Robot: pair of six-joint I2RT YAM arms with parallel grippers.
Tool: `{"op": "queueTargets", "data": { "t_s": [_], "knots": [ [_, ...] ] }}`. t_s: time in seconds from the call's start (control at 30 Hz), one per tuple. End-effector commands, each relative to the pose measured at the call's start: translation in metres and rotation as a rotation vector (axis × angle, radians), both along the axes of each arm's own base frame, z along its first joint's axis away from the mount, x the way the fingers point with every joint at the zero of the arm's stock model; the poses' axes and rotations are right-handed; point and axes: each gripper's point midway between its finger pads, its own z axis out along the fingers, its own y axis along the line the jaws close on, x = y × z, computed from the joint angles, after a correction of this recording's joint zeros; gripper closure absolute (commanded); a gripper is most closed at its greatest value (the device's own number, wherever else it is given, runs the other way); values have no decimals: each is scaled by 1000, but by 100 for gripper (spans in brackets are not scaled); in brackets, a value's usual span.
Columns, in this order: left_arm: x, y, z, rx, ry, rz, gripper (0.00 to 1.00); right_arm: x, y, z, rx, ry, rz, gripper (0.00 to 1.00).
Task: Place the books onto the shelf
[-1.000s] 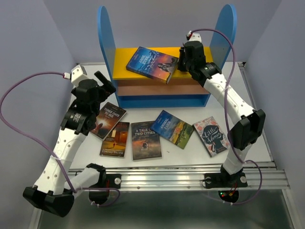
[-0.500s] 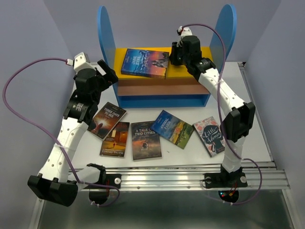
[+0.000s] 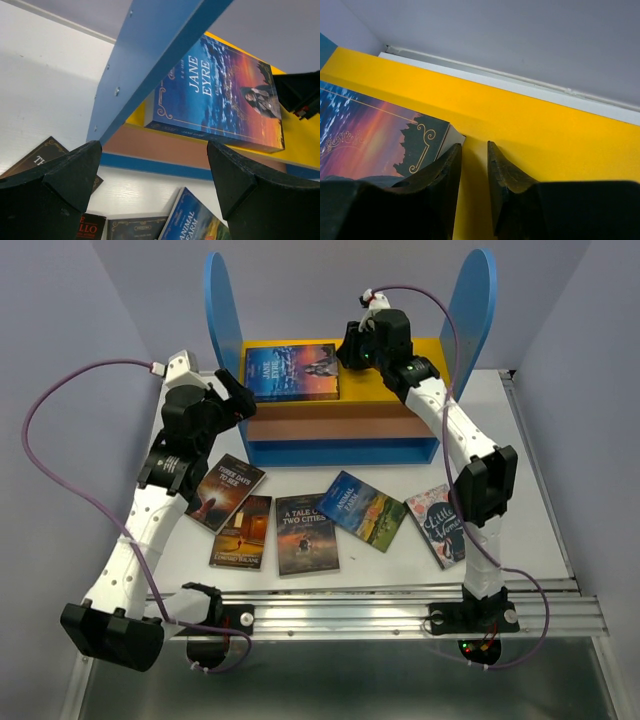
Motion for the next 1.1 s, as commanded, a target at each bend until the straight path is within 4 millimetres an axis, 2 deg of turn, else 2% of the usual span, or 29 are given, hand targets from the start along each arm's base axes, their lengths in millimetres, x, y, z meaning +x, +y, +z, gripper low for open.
{"op": "queueTargets", "data": {
  "t_s": [0.0, 0.2, 0.23, 0.4, 0.5, 0.7, 0.9, 0.93, 1.07],
  "knots": [
    [5, -21, 7, -29, -49, -110, 1, -2, 19, -5, 20, 19, 35, 66],
    [20, -41, 5, -83, -51, -182, 1, -3, 22, -9, 27, 31, 19, 66],
    [22, -45, 5, -92, -49, -194, 1, -7, 27, -8, 33, 35, 19, 66],
    [30, -55, 0, -112, -35, -231, 1, -15, 26, -8, 44, 50, -24, 66],
    [31, -56, 0, -115, -34, -234, 1, -13, 18, -8, 62, 59, -85, 66],
    [34, -59, 3, -124, -43, -237, 1, -22, 28, -12, 62, 69, -121, 65],
    [32, -69, 11, -141, -53, -295, 1, -20, 16, -12, 54, 64, -185, 65],
    [30, -73, 9, -145, -42, -313, 1, -20, 14, -14, 50, 64, -194, 65],
    [23, -65, -2, -140, 5, -273, 1, -21, 10, -10, 49, 59, -212, 65]
  ]
}}
